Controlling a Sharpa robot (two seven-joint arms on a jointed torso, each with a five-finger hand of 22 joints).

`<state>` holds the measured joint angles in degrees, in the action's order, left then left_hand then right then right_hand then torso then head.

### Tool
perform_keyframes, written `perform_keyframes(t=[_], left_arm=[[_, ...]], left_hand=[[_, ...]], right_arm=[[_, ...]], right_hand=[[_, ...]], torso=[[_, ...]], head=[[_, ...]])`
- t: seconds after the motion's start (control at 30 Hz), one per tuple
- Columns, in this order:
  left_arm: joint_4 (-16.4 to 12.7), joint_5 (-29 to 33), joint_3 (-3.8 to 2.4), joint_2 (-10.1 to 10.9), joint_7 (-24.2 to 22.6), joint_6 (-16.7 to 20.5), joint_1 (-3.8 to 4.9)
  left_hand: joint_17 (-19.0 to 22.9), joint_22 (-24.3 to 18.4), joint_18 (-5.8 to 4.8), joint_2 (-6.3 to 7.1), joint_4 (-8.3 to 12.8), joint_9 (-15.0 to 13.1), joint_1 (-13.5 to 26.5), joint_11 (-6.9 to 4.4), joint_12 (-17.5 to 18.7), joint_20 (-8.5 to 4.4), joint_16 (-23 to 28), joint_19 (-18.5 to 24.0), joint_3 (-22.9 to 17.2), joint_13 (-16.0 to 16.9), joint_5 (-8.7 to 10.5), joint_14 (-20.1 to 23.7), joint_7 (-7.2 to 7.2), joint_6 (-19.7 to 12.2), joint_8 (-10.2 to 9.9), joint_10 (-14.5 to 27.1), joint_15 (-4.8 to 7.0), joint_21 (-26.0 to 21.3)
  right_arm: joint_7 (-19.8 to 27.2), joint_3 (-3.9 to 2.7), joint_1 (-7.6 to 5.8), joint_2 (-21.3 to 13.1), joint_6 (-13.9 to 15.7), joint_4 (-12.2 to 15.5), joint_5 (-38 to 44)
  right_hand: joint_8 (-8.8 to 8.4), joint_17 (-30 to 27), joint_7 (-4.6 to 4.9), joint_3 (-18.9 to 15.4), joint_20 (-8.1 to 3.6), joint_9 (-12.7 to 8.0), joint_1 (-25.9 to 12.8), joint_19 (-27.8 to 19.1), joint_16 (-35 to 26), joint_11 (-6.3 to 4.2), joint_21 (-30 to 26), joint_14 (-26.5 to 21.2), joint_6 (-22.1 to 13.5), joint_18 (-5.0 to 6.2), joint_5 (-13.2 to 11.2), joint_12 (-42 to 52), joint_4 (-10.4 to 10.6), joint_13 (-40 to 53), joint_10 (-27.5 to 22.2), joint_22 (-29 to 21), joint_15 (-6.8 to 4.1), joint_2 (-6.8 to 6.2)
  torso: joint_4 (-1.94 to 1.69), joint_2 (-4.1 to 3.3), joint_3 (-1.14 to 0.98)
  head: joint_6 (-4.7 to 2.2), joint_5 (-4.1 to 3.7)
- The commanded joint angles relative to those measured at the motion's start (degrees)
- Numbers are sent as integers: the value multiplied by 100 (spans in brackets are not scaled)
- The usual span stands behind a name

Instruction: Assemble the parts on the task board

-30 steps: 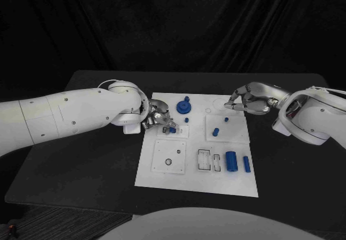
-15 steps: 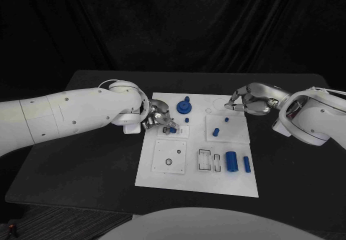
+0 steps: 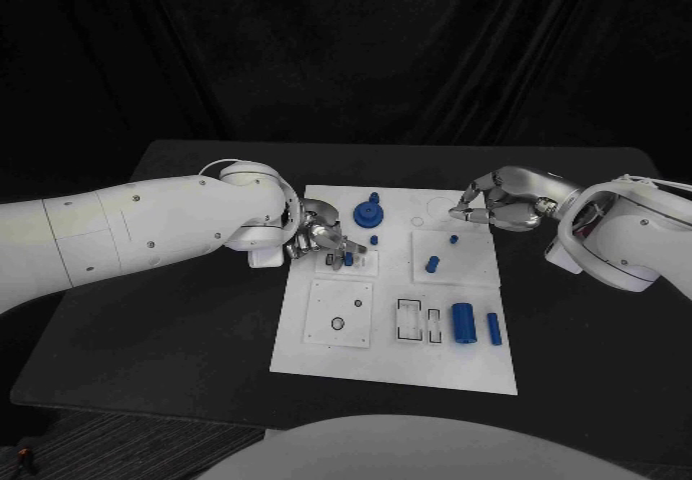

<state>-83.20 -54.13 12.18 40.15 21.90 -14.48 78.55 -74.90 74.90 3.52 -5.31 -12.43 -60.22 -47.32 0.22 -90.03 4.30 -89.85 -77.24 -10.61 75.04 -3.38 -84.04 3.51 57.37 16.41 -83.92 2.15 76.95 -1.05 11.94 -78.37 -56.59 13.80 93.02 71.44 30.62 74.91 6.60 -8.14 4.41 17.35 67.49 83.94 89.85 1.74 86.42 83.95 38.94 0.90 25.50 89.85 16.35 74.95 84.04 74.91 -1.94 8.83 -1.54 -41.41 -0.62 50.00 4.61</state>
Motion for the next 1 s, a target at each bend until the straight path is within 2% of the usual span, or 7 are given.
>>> perform_keyframes(t=[0.03,0.27,0.37,0.47,0.67,0.8,1.0], left_arm=[[1,-2,0,-5,-65,-55,-9],[-70,-2,-1,64,-86,92,-6],[-193,-25,-2,178,-105,244,43],[-343,-110,-3,322,-123,386,186],[-661,-212,-5,674,-155,518,610],[-625,-368,-6,753,-162,442,911],[-188,-494,-4,584,-153,193,1072]], left_hand=[[-1510,573,50,1,-37,4,54,-3,3,0,-15,-26,13,1496,14,-596,1,54,-12,-608,2,-10],[-1510,596,43,-3,-38,1,37,-10,3,-2,-15,-57,27,1496,1,-596,-9,89,0,-608,7,16],[-1510,632,32,1,-19,-9,-29,-30,3,-14,-15,-110,55,1496,-18,-596,-31,143,23,-608,24,57],[-1510,652,25,8,0,-21,-81,-46,3,-25,-15,-142,75,1496,-33,-596,-48,180,45,-608,39,79],[-1510,729,0,79,126,-161,-343,-100,3,-76,-15,-249,143,1496,-152,-596,-107,232,199,-608,90,156],[-1510,812,-31,164,254,-260,-559,-121,3,-100,-15,-349,180,1496,-299,-596,-126,183,275,-608,110,255],[-1510,837,-38,157,264,-381,-632,-123,3,-108,-15,-375,215,1496,-285,-596,-121,101,344,-608,115,275]], right_arm=[[-90,-4,16,-3,-1,-6,7],[-77,-4,21,-16,43,-3,7],[-55,-4,21,-37,137,10,7],[-27,-5,20,-68,269,30,7],[-23,-5,16,-119,446,70,7],[-52,-6,14,-123,411,84,7],[-49,-6,14,-100,380,94,7]], right_hand=[[-10,1509,0,-14,9,-8,48,354,15,-5,-26,605,30,24,33,15,-14,1505,596,1358,10,-11],[-10,1509,0,-15,9,-8,49,354,15,-5,-25,605,34,24,33,15,-12,1505,596,1358,11,-11],[-10,1509,0,-15,9,-8,49,354,15,-5,-25,605,34,24,33,15,-12,1505,596,1358,11,-11],[-10,1509,0,-17,9,-9,49,351,15,-4,-30,605,35,25,33,15,-11,1505,596,1357,11,-13],[-11,1509,0,-21,10,-11,50,387,15,-4,24,605,36,9,33,15,-11,1505,596,1378,11,-18],[-12,1509,1,-24,10,-12,51,396,15,-4,38,605,36,5,33,15,-11,1505,596,1384,11,-22],[-14,1509,1,-29,9,-14,50,416,15,-5,68,605,37,-4,32,15,-8,1505,596,1395,10,-28]], torso=[[0,-1,-1],[4,0,-3],[6,4,-4],[3,0,-2],[6,-1,2],[6,-3,3],[1,-9,-1]], head=[[0,-12],[0,-14],[0,-12],[0,1],[0,-21],[0,-11],[0,-8]])
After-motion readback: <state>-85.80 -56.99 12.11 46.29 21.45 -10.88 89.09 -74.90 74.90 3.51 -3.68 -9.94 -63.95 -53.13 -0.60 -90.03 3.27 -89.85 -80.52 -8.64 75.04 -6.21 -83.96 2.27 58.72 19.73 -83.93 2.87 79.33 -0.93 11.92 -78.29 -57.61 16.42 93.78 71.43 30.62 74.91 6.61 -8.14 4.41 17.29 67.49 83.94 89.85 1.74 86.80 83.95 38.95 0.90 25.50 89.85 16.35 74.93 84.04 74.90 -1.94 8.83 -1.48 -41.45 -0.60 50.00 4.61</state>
